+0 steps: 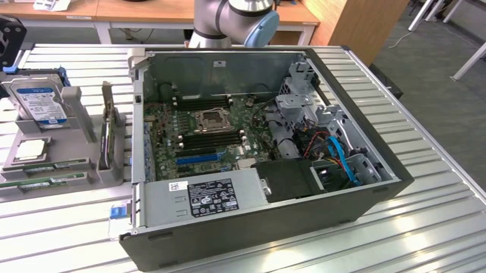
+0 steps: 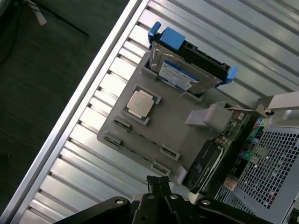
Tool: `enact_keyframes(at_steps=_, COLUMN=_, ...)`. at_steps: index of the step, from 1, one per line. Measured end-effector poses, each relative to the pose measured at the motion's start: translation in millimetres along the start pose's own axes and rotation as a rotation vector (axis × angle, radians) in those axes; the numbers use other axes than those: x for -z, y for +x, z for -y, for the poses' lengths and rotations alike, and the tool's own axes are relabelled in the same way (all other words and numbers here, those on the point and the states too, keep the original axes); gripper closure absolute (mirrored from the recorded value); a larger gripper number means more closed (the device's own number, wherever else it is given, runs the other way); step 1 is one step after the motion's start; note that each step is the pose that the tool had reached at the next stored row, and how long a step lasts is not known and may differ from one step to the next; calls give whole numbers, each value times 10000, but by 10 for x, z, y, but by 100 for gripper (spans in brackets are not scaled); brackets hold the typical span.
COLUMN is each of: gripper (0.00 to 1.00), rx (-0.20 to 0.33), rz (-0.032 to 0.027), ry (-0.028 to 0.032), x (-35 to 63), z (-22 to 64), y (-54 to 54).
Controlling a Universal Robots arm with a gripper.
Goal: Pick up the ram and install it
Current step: 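Pick up the ram and move it above insertion slot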
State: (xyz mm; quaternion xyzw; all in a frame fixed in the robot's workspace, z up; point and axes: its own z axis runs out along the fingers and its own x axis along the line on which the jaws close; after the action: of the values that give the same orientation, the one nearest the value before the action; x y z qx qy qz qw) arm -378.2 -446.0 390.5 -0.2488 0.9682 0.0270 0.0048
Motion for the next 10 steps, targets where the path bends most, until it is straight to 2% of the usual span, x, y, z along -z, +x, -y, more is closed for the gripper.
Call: enact_keyframes(at_steps=10, gripper=90, rx=622, rz=-35, ry=-8, x=-1, z=0, y=0)
